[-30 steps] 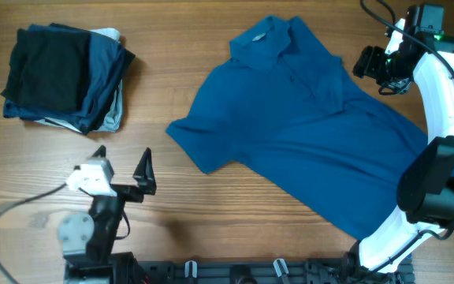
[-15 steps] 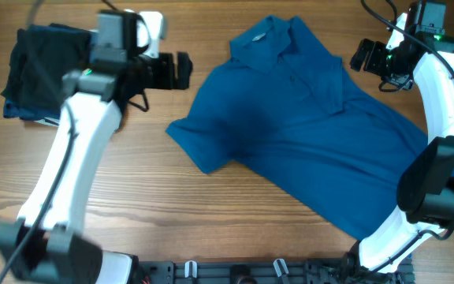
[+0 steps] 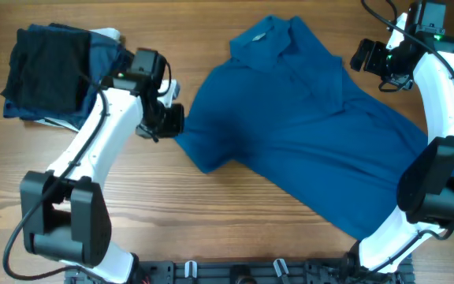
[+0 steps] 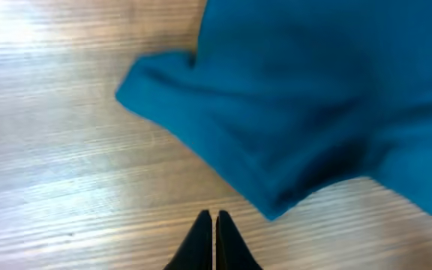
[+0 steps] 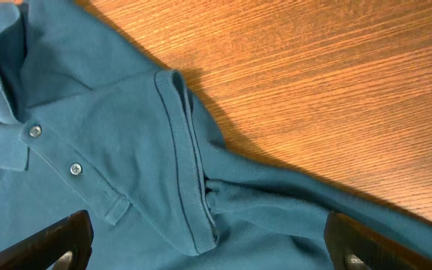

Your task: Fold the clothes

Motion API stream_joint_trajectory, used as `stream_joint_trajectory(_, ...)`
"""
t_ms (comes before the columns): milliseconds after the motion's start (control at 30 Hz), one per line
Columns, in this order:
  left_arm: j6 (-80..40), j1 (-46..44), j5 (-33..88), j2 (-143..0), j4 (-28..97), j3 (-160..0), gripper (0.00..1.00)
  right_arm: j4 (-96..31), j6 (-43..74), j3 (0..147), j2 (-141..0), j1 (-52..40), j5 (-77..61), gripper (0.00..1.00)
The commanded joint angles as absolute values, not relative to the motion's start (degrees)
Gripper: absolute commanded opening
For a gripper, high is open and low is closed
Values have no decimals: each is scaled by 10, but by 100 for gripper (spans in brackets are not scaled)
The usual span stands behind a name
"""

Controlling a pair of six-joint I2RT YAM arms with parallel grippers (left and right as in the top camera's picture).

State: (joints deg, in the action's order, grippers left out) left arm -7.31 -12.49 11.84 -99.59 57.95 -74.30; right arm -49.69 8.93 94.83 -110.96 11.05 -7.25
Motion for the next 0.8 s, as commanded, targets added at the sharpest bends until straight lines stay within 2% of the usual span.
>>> stream_joint_trajectory(0, -110, -145, 124, -999, 512, -679, 4, -495, 90, 952, -1104, 109, -74, 100)
stream_joint_trajectory(133, -110, -161, 111, -1001, 430, -643, 4, -495, 90, 952, -1104, 109, -74, 100)
stream_joint_trajectory(533, -109, -167, 88, -1084, 331, -636, 4, -495, 90, 952, -1104, 109, -74, 100)
stream_joint_trajectory(767, -125, -167, 51, -1104, 413, -636, 4, -495, 90, 952, -1104, 109, -74, 100)
